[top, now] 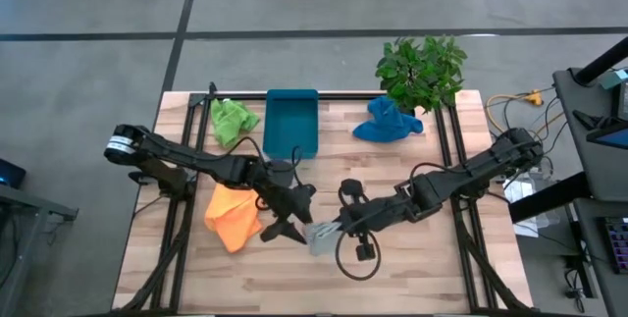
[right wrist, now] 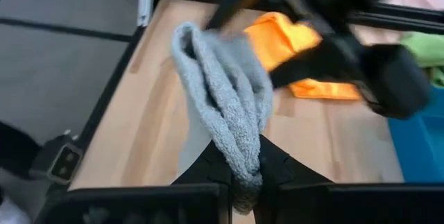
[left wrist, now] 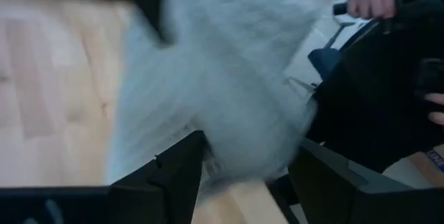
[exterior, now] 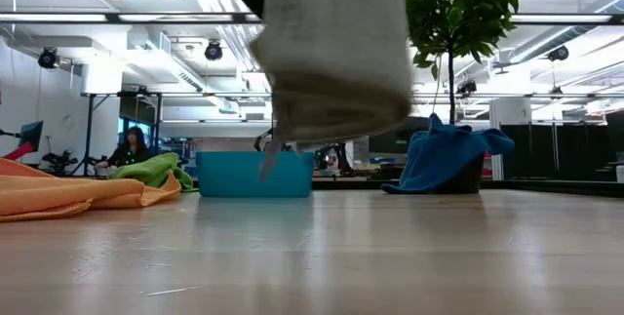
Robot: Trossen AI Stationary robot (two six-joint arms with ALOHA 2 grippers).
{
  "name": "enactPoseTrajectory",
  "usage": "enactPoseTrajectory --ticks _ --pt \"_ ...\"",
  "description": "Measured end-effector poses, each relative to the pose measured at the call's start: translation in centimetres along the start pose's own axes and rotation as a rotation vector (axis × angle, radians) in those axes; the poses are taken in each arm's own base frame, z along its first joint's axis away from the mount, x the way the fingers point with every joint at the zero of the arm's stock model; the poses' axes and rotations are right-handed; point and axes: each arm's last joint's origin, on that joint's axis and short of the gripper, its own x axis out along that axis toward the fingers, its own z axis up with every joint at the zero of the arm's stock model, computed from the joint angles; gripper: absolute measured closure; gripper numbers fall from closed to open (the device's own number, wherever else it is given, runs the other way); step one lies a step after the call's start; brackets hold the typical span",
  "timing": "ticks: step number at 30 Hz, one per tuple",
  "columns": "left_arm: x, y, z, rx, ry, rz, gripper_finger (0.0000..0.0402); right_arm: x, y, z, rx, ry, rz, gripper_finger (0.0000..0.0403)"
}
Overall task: Fold microfiber towels
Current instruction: Put the grey microfiber cloth into the blue bin
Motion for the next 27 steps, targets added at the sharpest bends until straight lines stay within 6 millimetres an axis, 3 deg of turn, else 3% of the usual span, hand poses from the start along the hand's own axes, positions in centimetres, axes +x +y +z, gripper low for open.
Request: enactPoseTrajectory --ticks 8,16,27 --pt "0.1 -0.2 0.1 0.01 -0.012 -0.007 0.0213 0.3 -1.7 0.2 0.109 -0.004 -0.065 0.039" --pt "0.0 -0.1 0.2 -0.054 -0.013 -0.003 0.0213 0.4 -2.1 0.0 0.169 0.004 -0.112 0.039" --pt "-0.3 0.4 0.7 -0.127 -0.068 0.012 0.0213 1.6 -0.4 -1.4 0.176 0.09 -0.145 0.039"
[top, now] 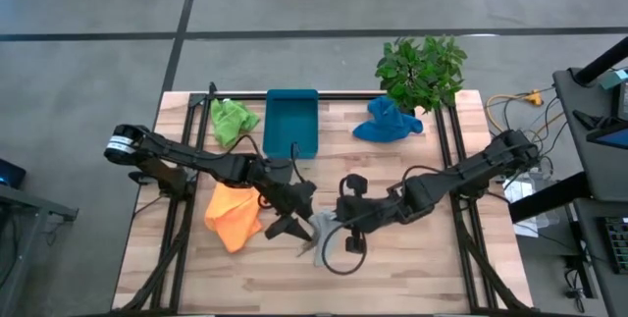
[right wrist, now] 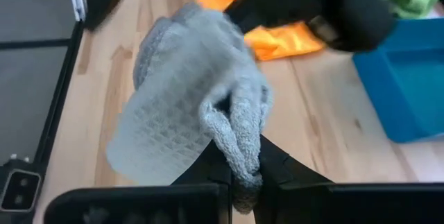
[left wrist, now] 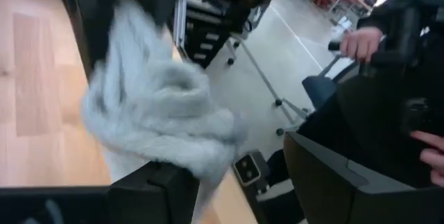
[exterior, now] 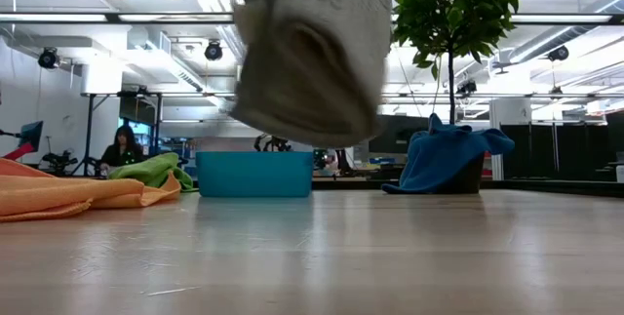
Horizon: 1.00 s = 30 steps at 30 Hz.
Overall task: Fold microfiber towels
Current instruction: Put the grey microfiber cloth into the blue bin
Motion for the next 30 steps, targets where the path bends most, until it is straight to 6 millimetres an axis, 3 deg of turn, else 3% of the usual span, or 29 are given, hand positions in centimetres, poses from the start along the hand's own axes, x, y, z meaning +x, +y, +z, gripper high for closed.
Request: enactPoseTrajectory --ticks 8,20,30 --pt "0.0 0.2 0.2 -0.017 -0.04 0.068 0.0213 1.6 1.4 -0.9 0.026 0.021 -0.01 0.039" --pt "0.0 0.3 0.0 -0.025 -0.032 0.08 0.0213 0.7 1.5 -0.7 0.017 -0.01 -0.021 0.039" --pt "0.2 1.3 -1.8 -0.096 -0.008 0.142 0.0213 -0.2 2.3 -0.8 -0.015 -0.025 0.01 0.039"
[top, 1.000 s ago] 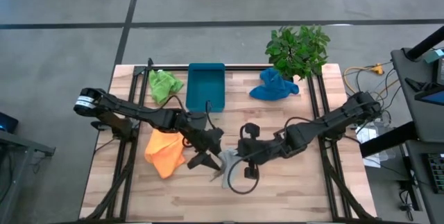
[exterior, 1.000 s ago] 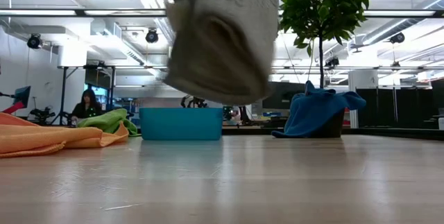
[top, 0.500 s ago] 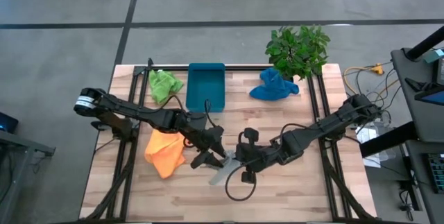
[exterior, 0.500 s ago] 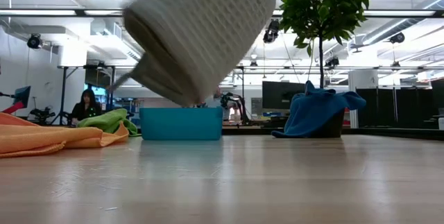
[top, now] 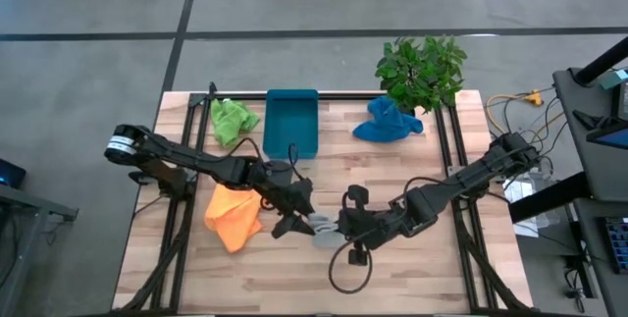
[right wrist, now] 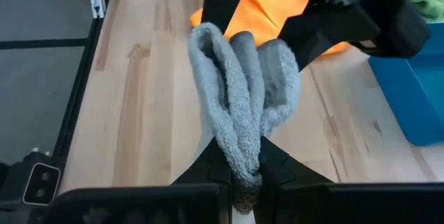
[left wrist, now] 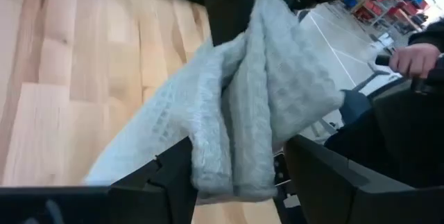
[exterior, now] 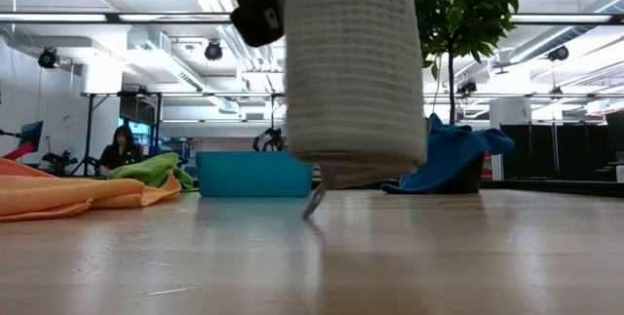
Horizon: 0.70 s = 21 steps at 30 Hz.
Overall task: Fold microfiber towels
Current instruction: Put the grey microfiber cloth into the blue bin
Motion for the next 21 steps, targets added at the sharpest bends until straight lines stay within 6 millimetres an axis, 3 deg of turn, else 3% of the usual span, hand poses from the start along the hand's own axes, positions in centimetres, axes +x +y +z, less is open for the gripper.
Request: enactPoseTrajectory --ticks 21 --pt "-0.03 -0.54 0.83 -0.002 -0.068 -0.054 0.0213 0.06 -0.65 -0.52 0.08 0.045 -0.079 0.039"
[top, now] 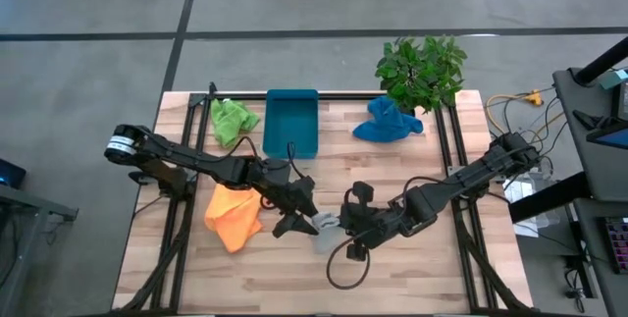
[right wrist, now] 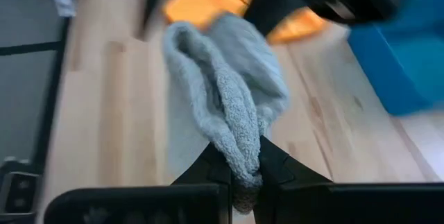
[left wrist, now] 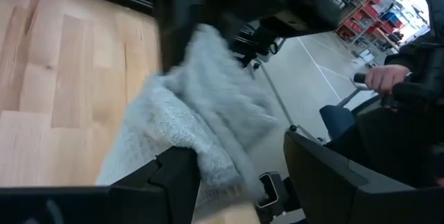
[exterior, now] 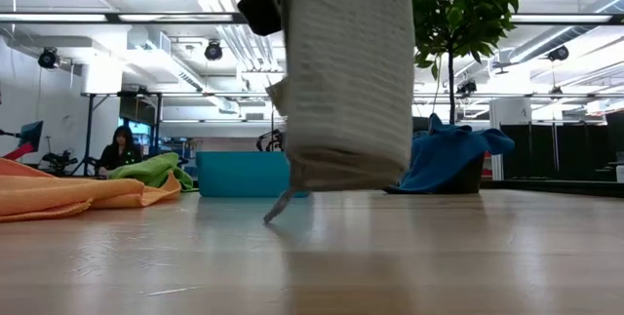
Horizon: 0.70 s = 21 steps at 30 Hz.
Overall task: Fold microfiber towels
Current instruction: Put the grey microfiber cloth into the blue bin
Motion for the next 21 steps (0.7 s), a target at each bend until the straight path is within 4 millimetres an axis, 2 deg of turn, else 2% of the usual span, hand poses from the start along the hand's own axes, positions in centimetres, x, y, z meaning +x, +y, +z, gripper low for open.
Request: enactPoseTrajectory --ticks 5,21 --pt "0.0 -0.01 0.01 -0.017 -0.001 -0.001 0.0213 0.11 -0.5 -0.33 0.027 0.041 -0.034 0.039" --pt "-0.02 -0.08 0.13 -0.012 -0.012 -0.002 0.0213 0.21 -0.61 0.06 0.049 0.003 -0.047 0.039"
